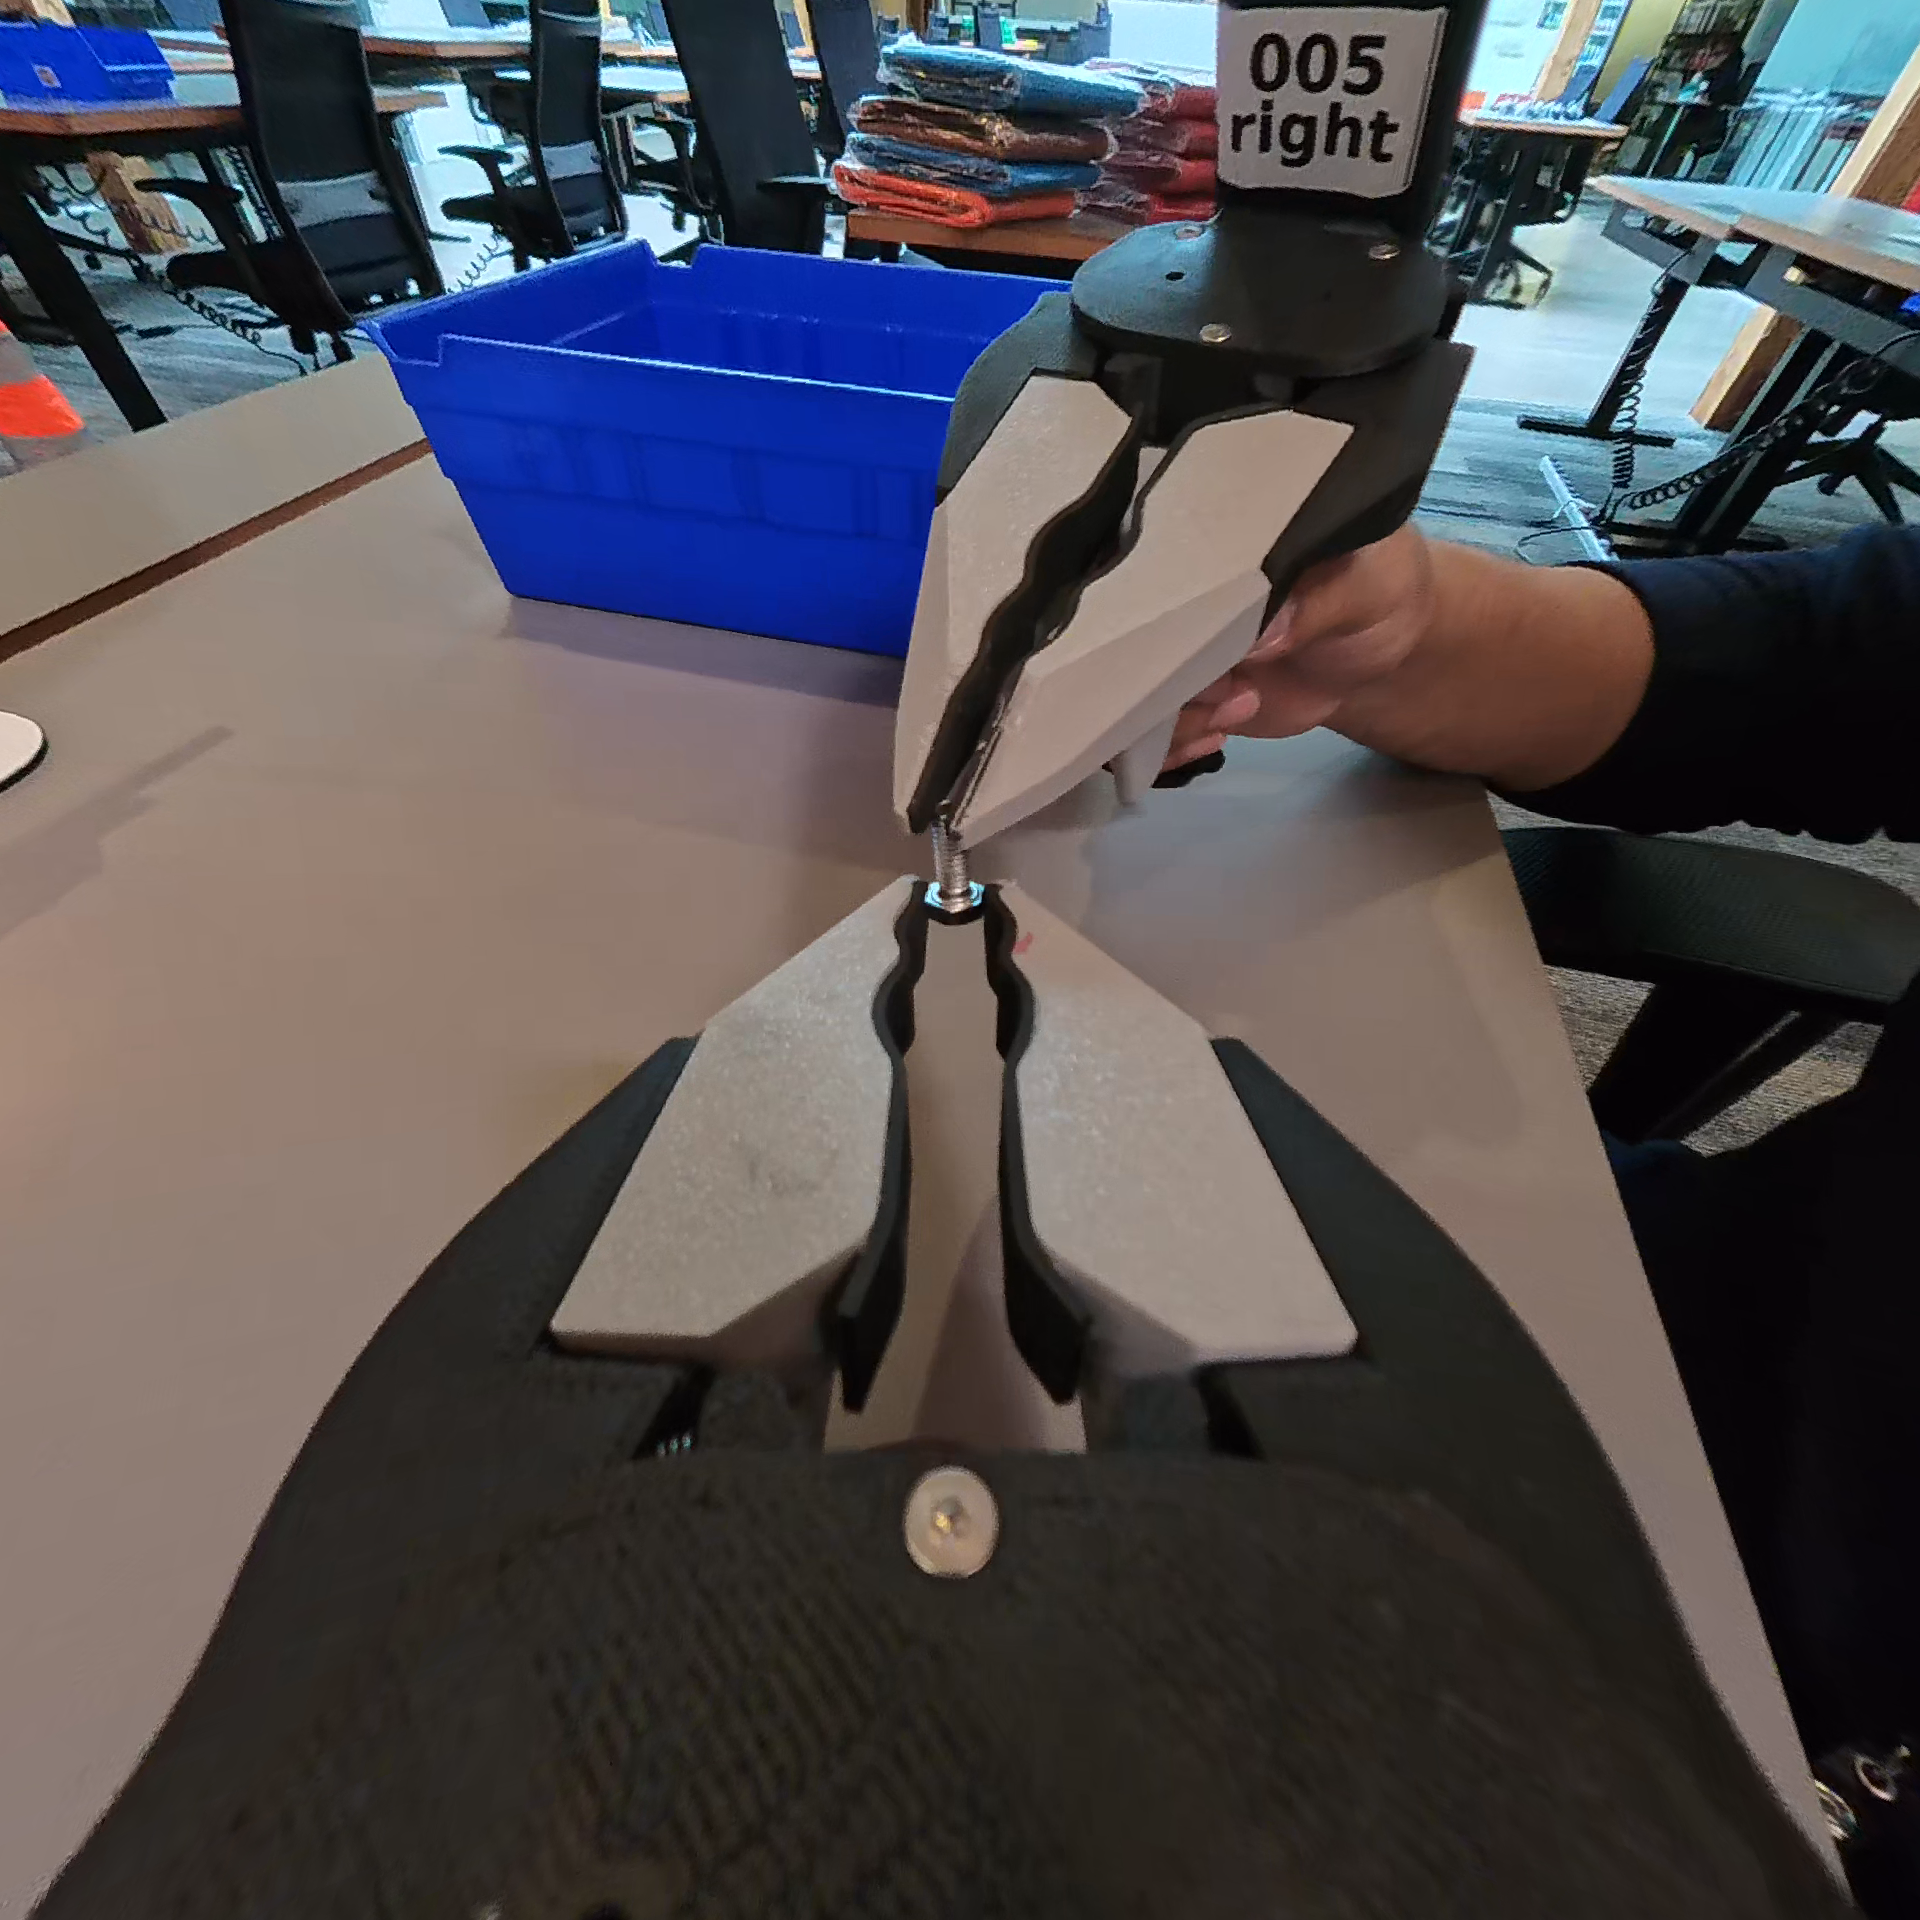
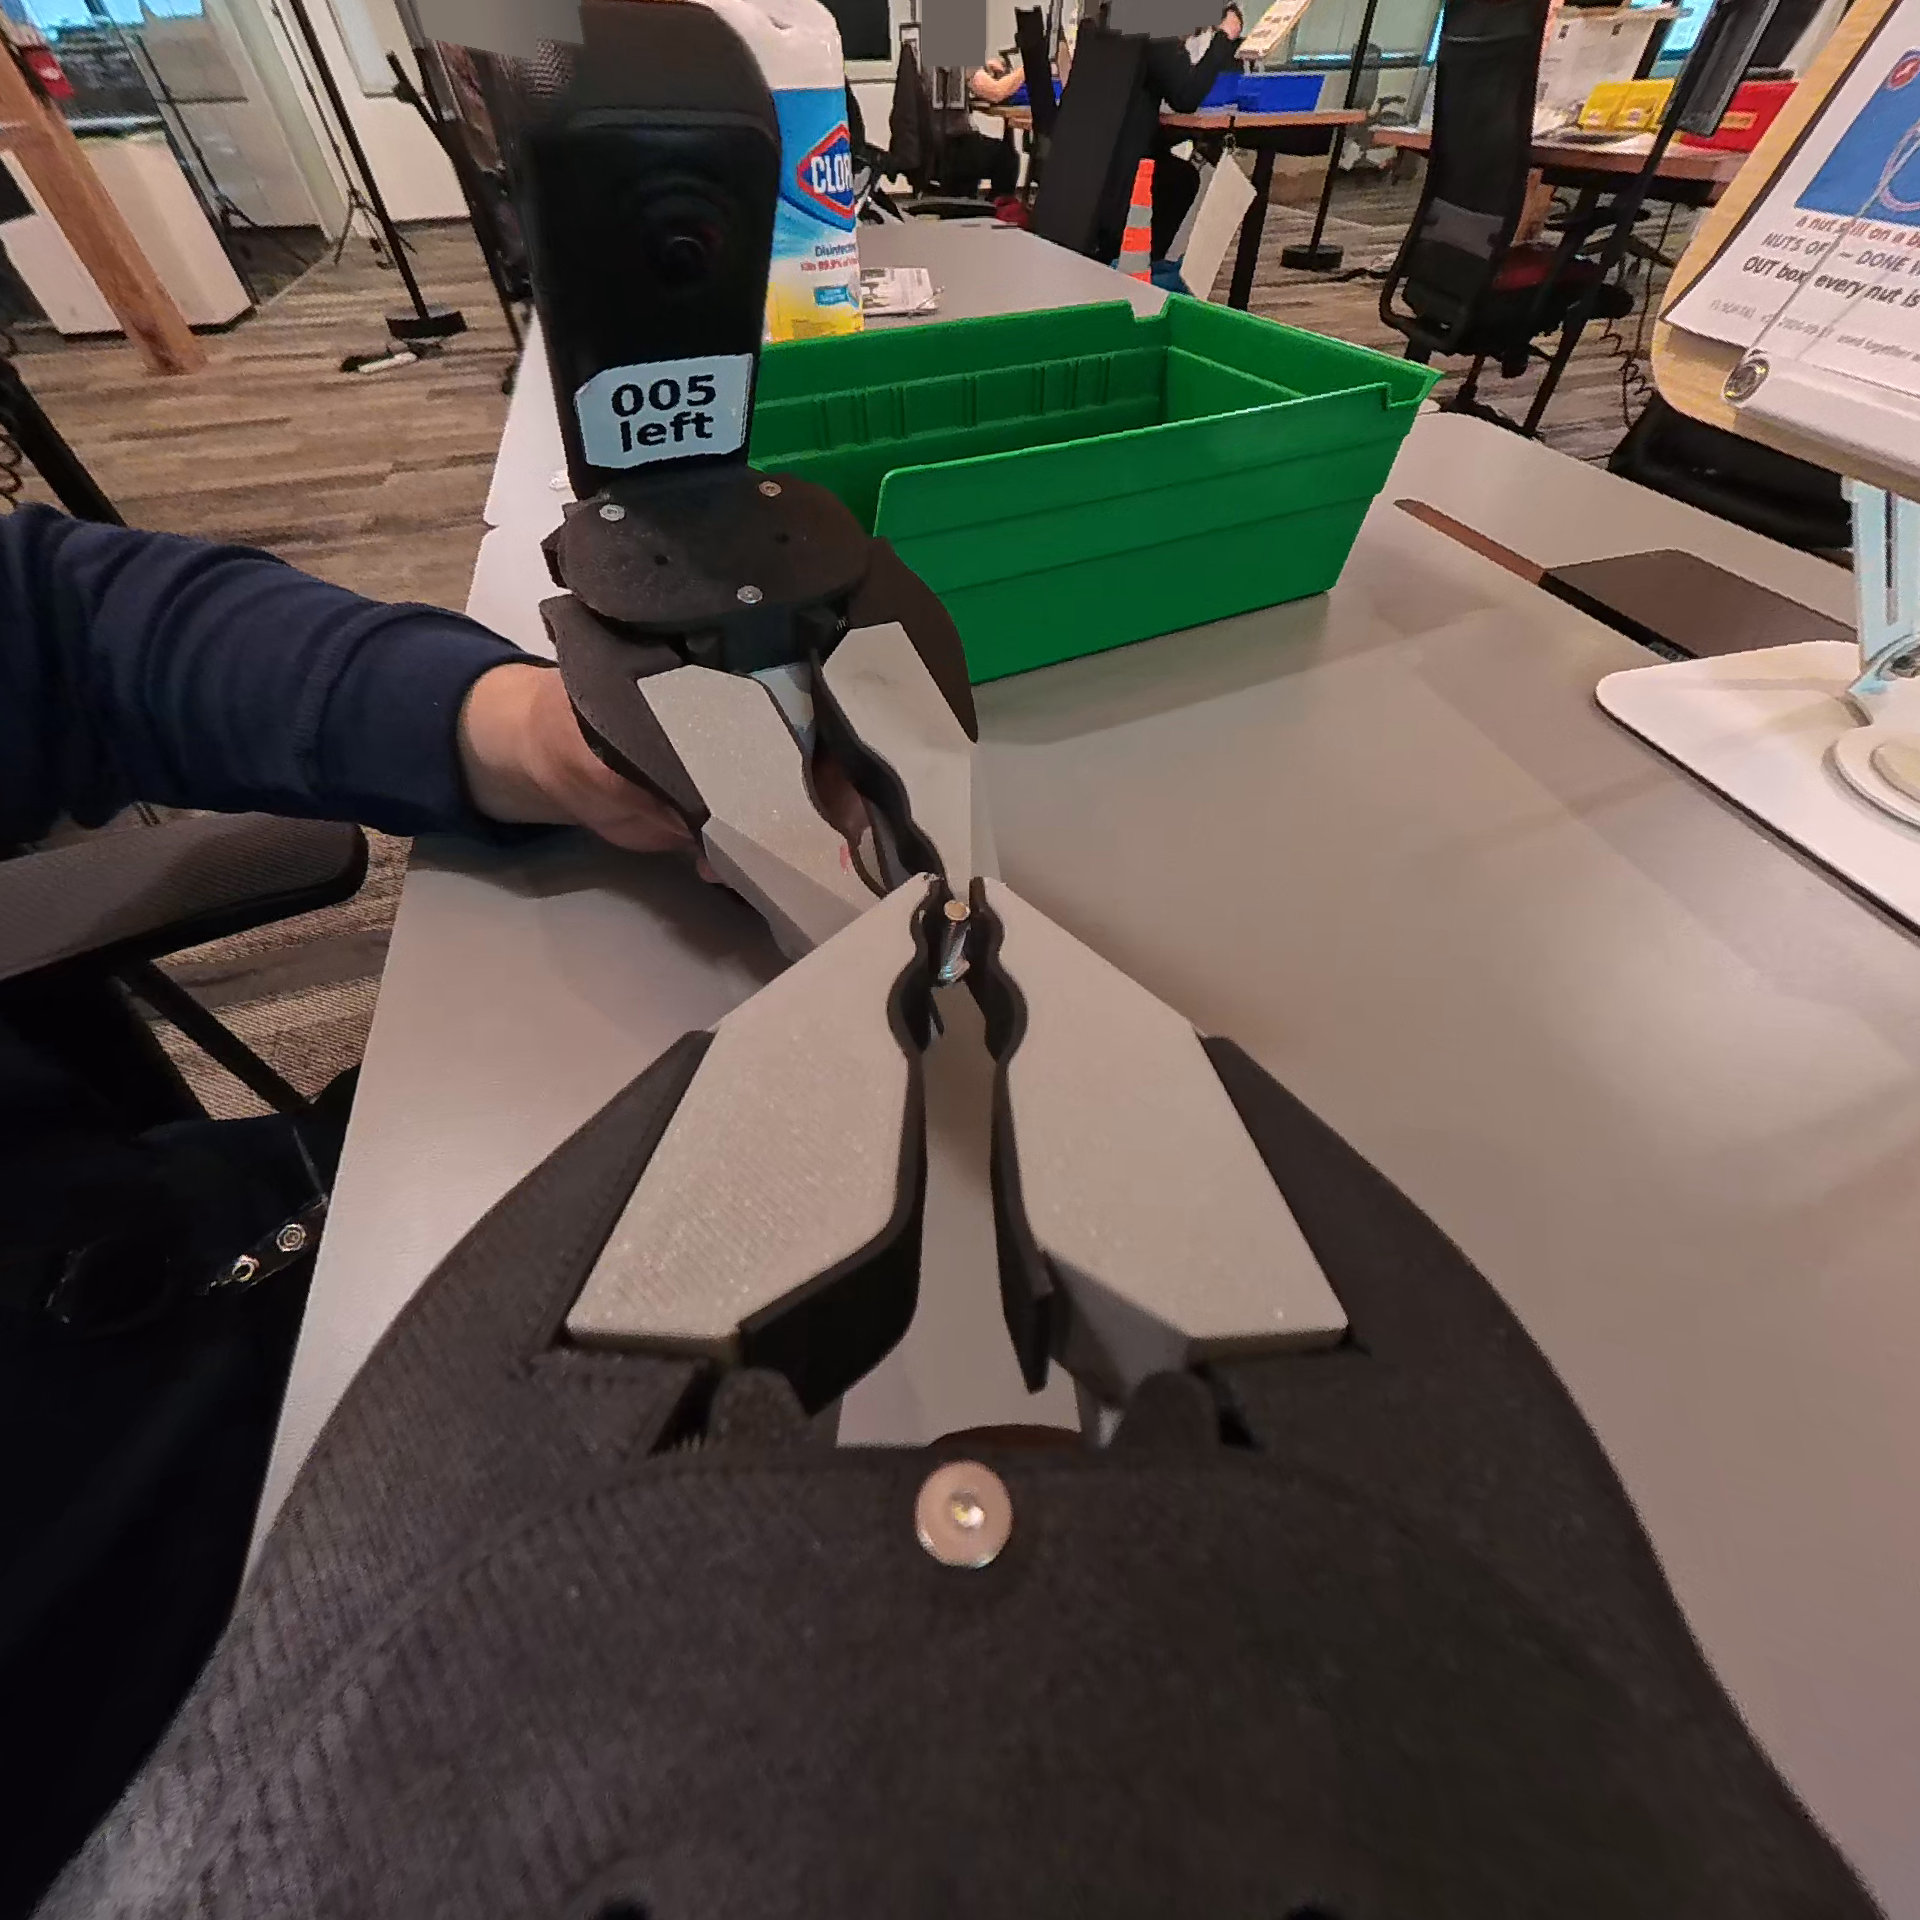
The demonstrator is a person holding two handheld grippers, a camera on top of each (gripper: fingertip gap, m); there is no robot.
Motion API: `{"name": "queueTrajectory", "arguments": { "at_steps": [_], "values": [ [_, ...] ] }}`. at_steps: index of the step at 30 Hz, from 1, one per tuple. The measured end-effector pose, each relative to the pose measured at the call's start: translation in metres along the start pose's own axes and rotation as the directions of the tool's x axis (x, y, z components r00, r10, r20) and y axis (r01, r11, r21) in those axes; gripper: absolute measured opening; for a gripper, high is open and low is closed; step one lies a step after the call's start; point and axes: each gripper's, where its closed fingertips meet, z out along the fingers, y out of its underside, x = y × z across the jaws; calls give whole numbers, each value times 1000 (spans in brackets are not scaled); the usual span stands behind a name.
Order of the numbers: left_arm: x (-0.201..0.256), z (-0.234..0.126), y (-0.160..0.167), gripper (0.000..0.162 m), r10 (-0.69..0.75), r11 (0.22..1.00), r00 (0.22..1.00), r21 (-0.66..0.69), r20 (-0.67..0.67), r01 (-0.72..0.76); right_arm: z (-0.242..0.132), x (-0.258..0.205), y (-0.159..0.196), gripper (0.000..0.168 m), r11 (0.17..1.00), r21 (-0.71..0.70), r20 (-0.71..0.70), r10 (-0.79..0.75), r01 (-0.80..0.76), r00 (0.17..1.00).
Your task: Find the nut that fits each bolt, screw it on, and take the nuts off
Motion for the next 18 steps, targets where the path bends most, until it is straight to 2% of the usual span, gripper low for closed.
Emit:
{"name": "queueTrajectory", "arguments": {
  "at_steps": [7,11,15,18],
  "values": [
    [0,-1,3,8,1,1000,1000,-26,-2,-1,1,0,2,2,1000,-5,-2,-8,8,1000],
    [-10,-4,3,8,-23,1000,1000,-8,15,23,-7,15,2,9,1000,-11,-65,-8,7,998],
    [-24,-11,8,8,-25,999,998,-20,50,26,-16,43,45,9,971,-236,-170,0,-41,985],
    [-29,-16,6,8,-23,1000,998,-3,51,23,-18,51,79,17,920,-375,-195,40,-112,980]
  ]
}}
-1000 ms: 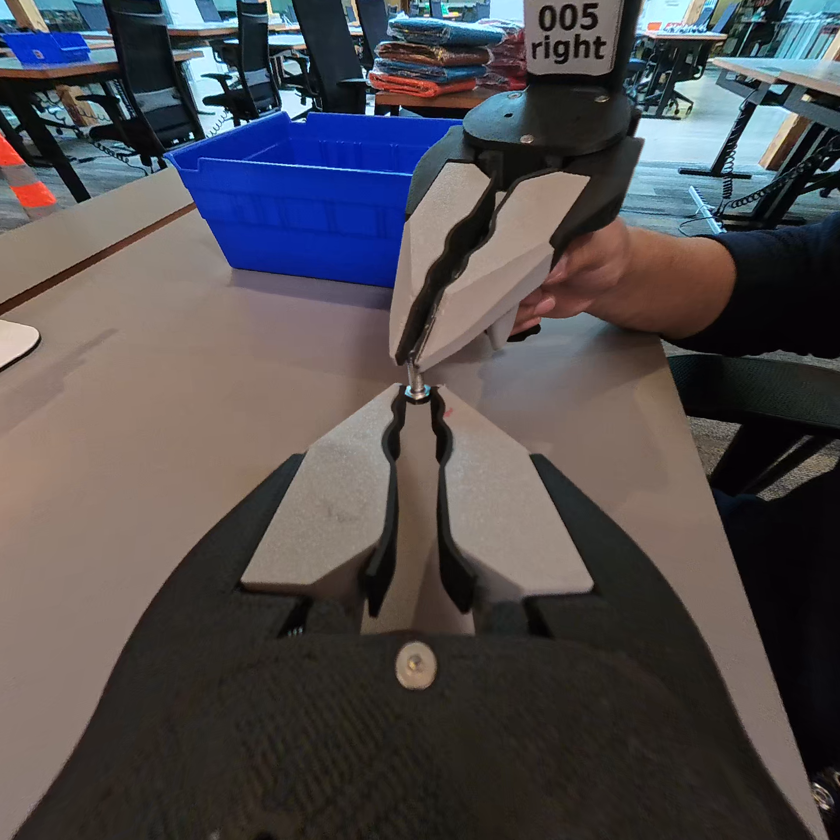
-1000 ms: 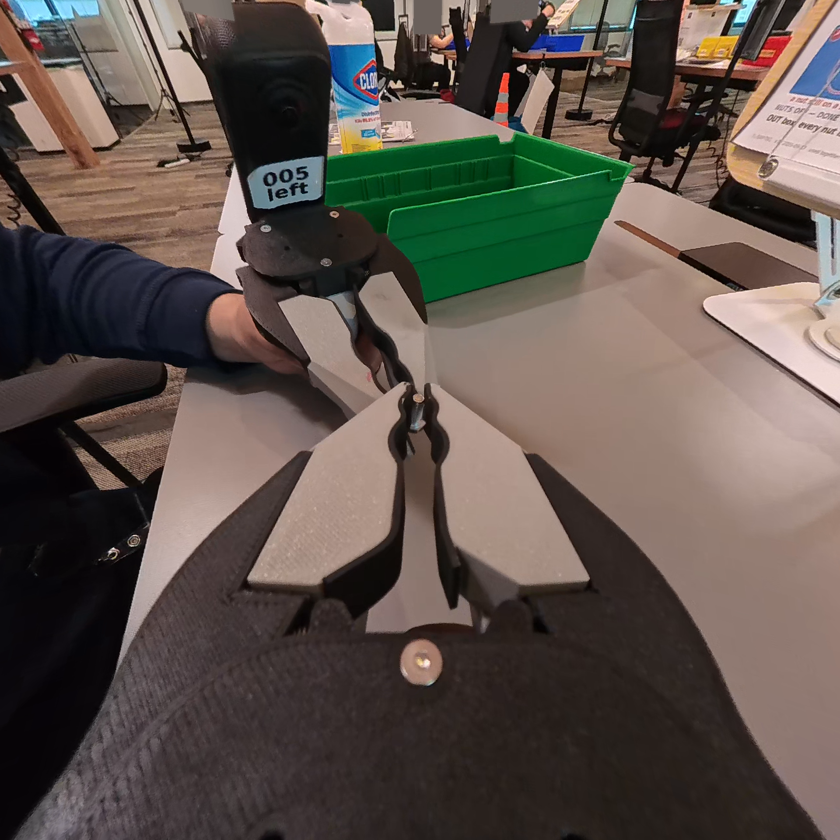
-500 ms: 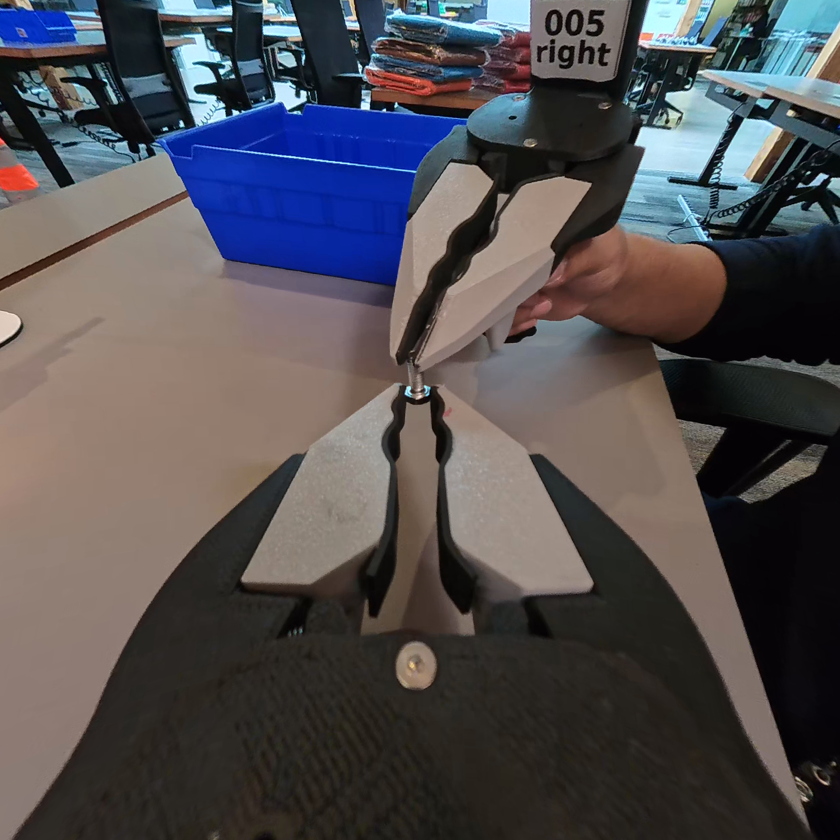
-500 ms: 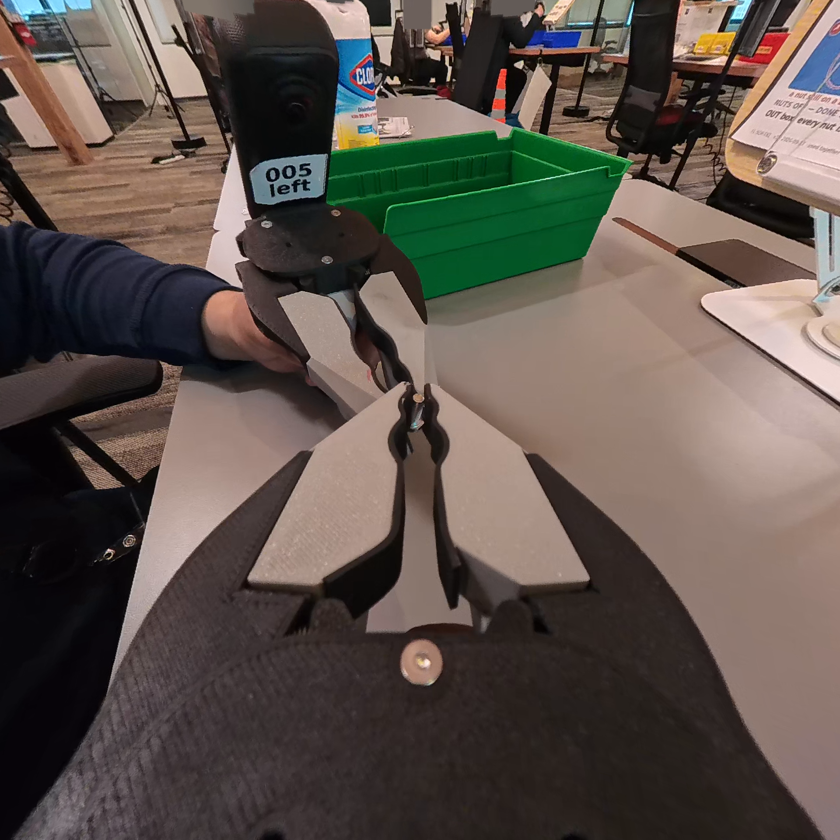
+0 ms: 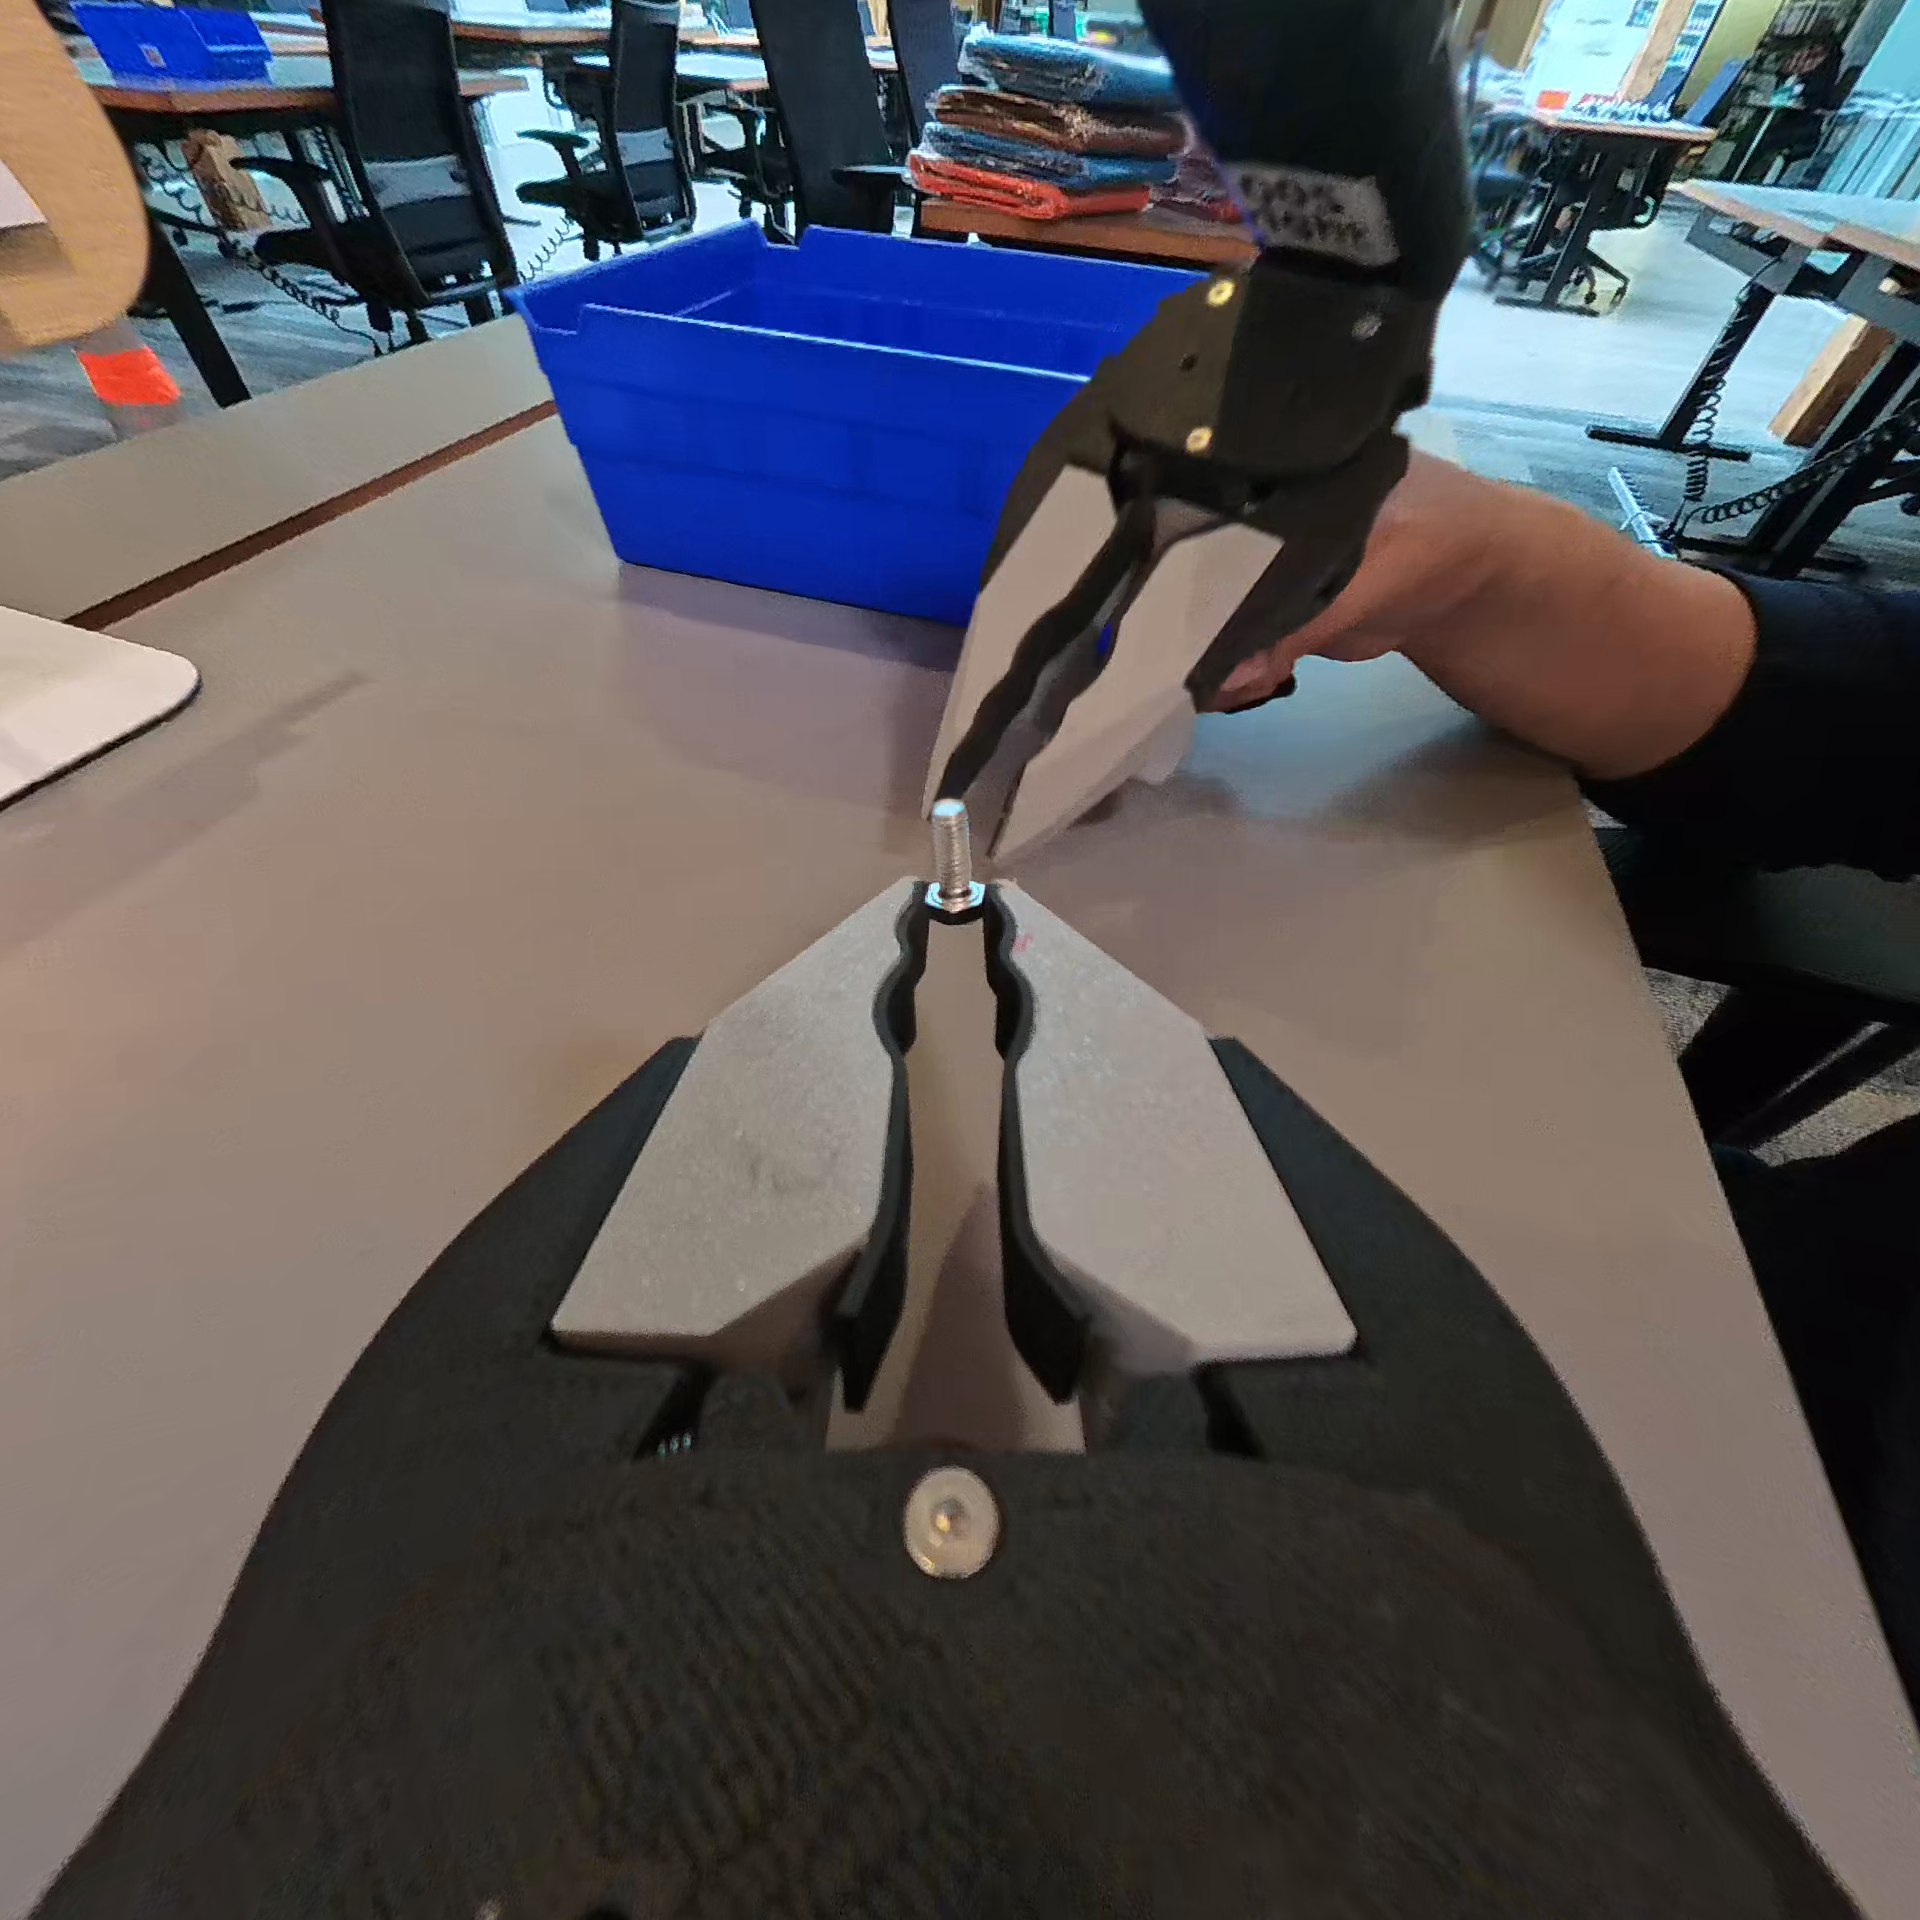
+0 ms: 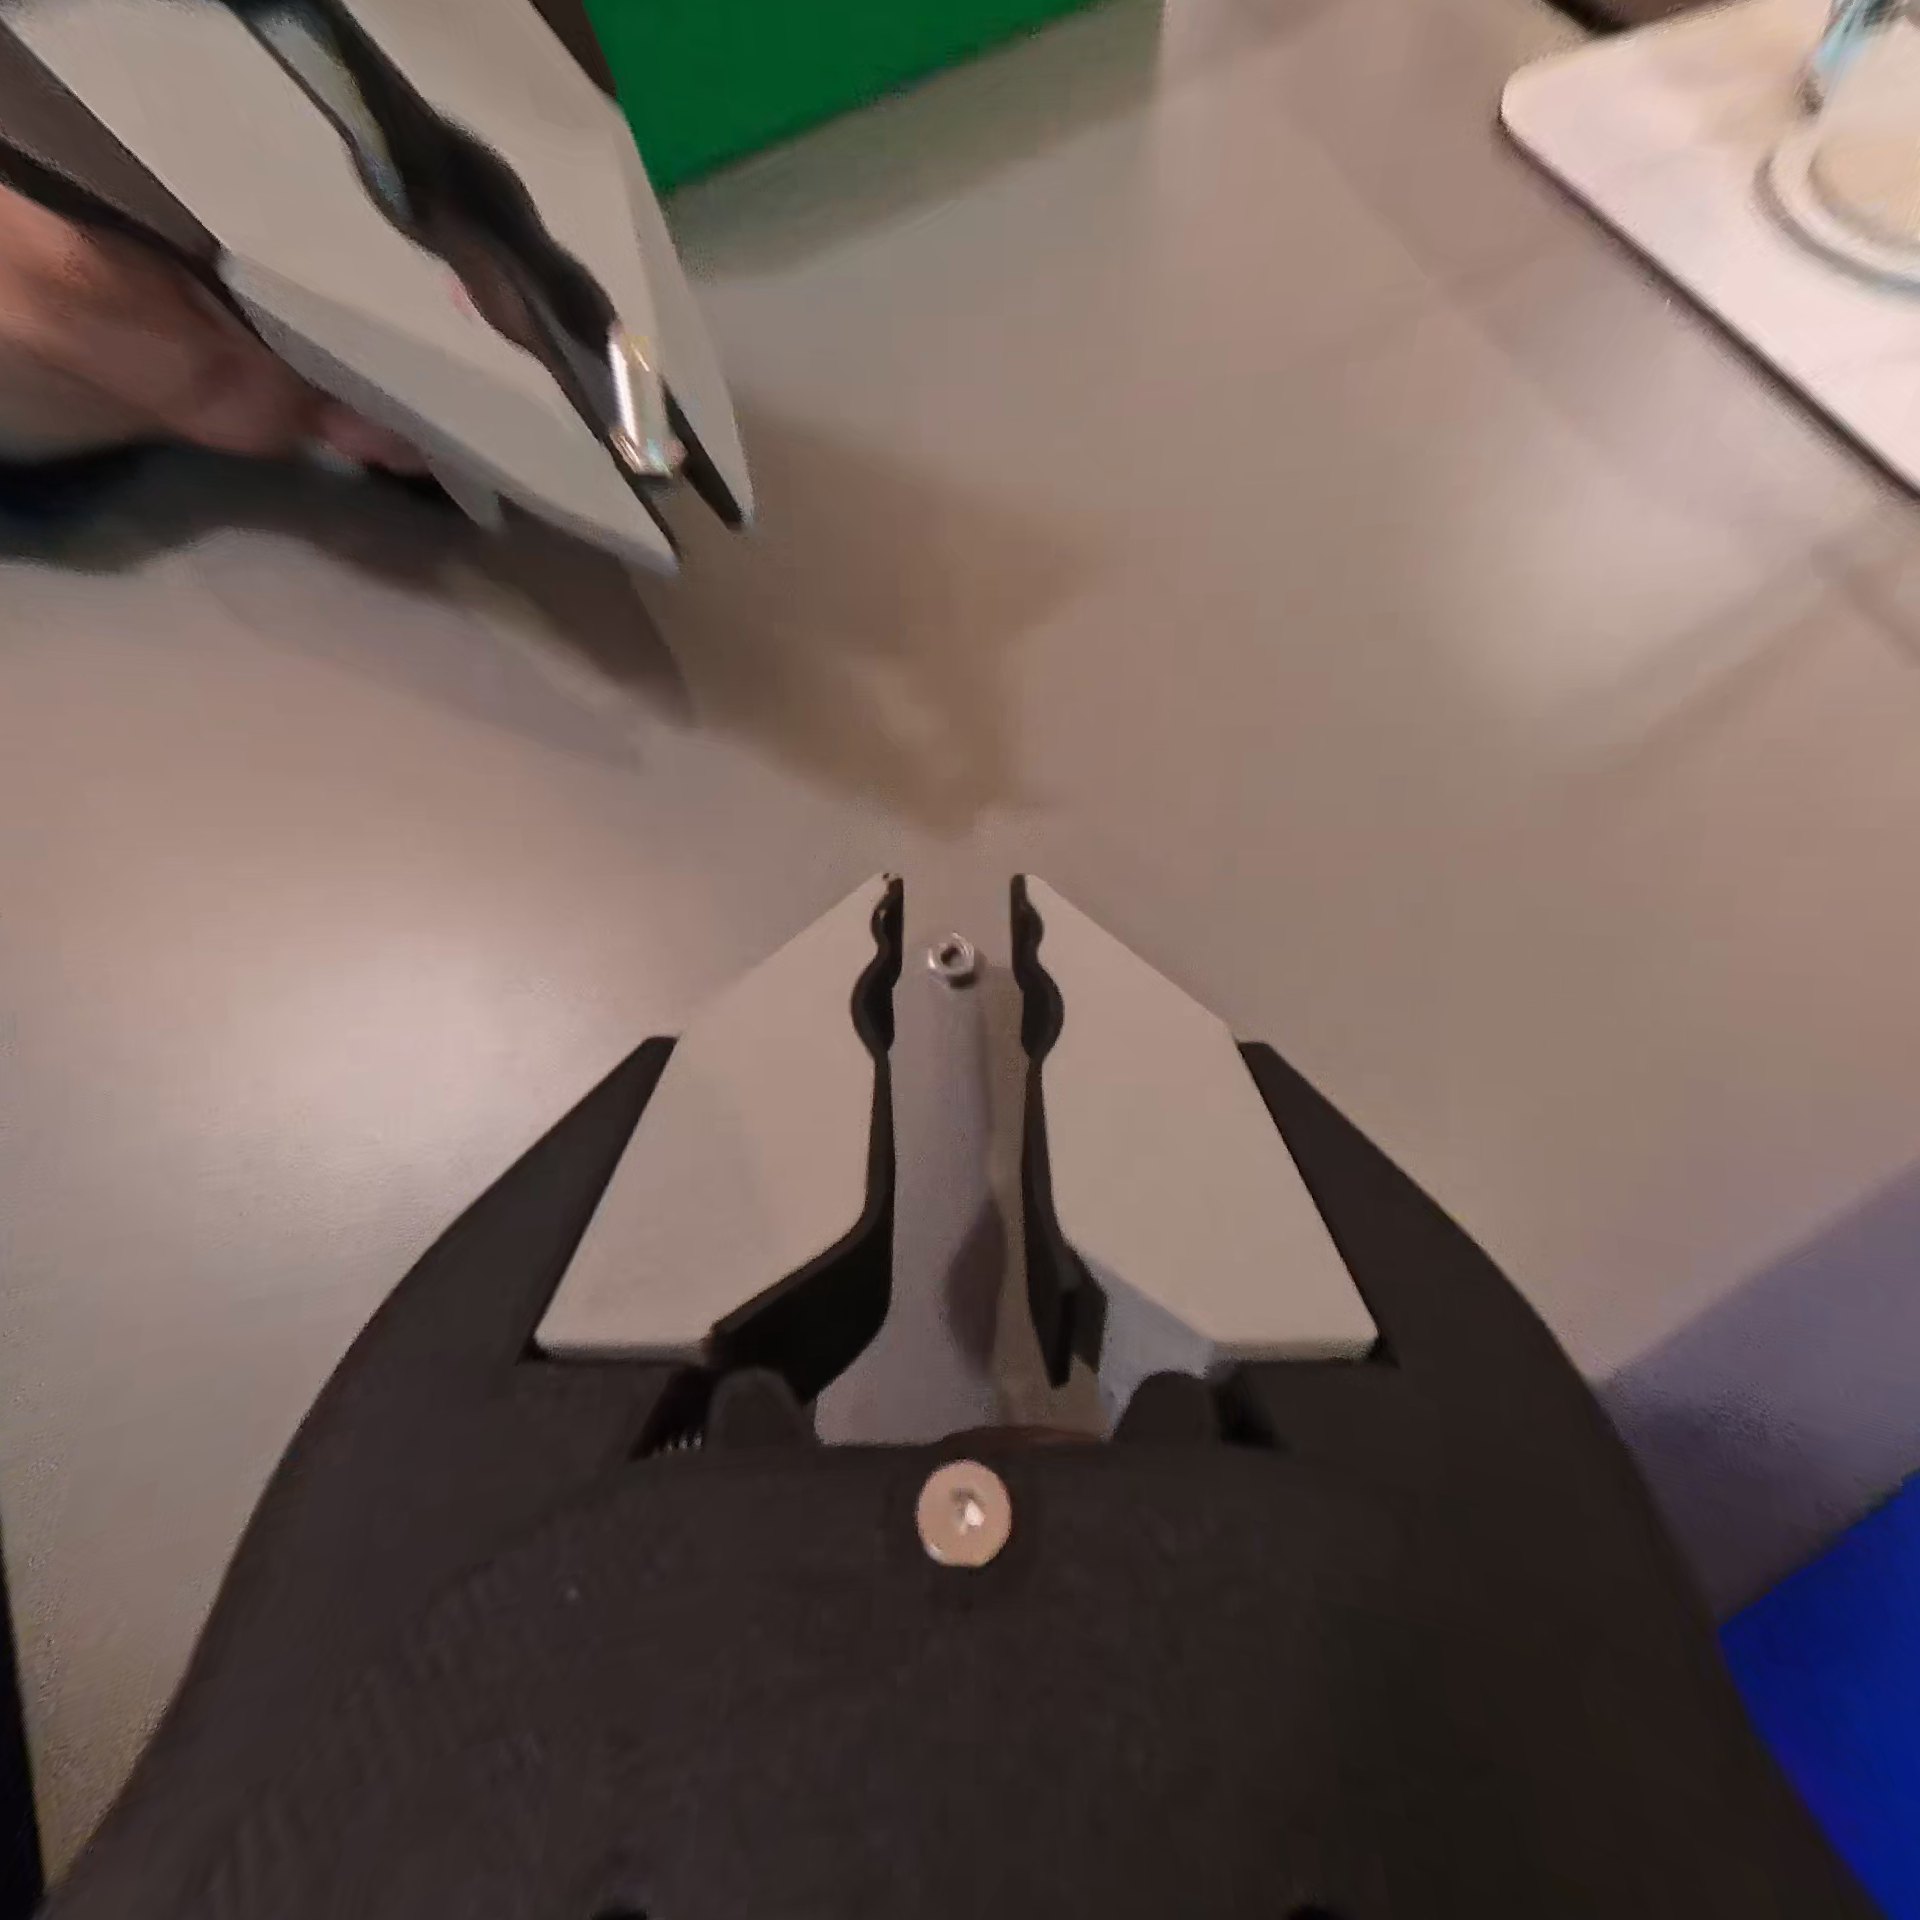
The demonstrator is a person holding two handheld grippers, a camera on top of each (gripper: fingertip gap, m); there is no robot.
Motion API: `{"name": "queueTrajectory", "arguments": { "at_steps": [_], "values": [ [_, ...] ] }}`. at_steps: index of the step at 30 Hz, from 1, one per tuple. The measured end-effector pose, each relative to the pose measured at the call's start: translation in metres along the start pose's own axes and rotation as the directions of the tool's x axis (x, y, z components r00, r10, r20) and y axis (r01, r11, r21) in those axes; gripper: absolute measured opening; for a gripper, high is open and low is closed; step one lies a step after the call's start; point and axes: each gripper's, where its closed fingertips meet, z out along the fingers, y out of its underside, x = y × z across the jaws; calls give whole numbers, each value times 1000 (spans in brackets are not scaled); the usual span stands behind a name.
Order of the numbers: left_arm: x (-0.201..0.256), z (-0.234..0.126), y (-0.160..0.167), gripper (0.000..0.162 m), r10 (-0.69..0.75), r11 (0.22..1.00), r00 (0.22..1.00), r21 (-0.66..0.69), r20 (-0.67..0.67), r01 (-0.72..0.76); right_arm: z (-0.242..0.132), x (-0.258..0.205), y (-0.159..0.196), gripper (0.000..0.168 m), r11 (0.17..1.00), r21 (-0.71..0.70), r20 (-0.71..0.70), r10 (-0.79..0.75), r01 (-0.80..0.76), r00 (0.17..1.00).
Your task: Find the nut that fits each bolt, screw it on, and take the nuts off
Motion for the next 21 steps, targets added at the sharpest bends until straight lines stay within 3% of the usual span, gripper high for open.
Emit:
{"name": "queueTrajectory", "arguments": {
  "at_steps": [12,21],
  "values": [
    [-8,-5,-5,8,-20,999,1000,31,-10,20,11,-1,25,16,990,-127,-87,-72,61,994],
    [-6,-2,-3,8,-13,1000,1000,16,-22,13,15,-3,25,7,992,-118,-64,-51,44,997]
  ]
}}
